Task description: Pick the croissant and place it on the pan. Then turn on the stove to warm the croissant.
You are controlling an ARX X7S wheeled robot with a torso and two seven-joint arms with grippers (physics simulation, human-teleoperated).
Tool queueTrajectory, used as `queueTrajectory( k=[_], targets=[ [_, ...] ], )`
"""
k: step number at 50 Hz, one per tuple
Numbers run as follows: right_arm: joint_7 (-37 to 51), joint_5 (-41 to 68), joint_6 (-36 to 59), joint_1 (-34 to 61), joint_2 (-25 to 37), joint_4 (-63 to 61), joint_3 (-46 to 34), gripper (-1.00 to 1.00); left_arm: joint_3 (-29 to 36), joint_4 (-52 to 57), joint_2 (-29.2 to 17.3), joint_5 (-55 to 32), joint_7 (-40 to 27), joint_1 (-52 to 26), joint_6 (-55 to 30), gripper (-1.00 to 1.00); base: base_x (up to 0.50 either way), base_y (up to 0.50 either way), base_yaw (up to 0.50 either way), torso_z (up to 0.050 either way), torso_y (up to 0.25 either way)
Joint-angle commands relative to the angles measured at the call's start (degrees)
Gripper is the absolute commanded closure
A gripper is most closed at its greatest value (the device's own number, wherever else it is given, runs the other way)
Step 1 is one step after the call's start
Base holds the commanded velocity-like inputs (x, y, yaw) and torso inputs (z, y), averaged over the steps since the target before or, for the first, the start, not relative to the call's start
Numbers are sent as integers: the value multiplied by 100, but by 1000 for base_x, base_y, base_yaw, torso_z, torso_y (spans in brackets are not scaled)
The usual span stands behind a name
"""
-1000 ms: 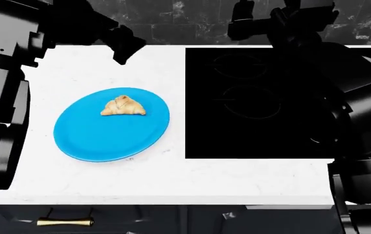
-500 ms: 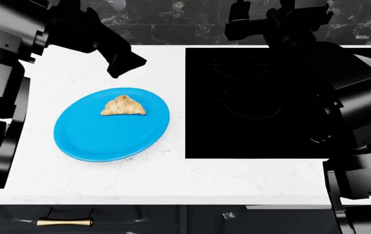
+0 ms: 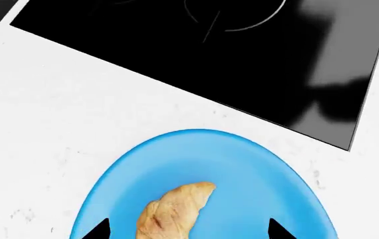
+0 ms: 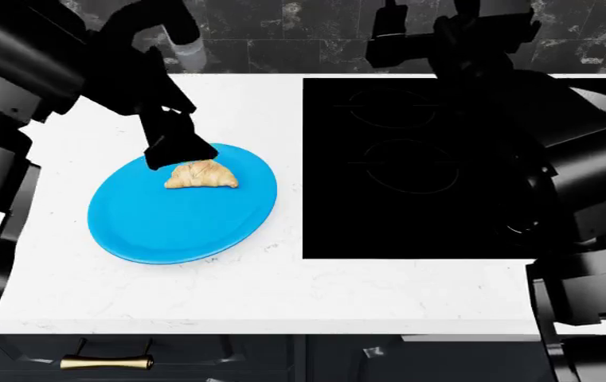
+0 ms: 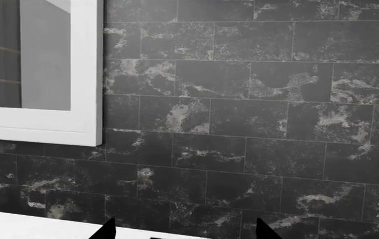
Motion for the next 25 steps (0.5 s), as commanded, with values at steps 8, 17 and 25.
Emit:
queueTrajectory(
  k=[8, 17, 25],
  targets=[
    [-48, 14, -75, -51, 26, 67, -3, -100, 917, -2151, 696, 48, -231, -315, 1345, -100, 0, 0, 0, 0, 0],
    [-60, 15, -182, -127, 27, 178, 31, -100, 1271, -2152, 743, -290, -322, -357, 1356, -100, 0, 0, 0, 0, 0],
    [-153, 28, -228, -102, 16, 209, 5, -100, 1489, -2152, 749, -454, -339, -361, 1393, -100, 58, 0, 0, 0, 0]
  ],
)
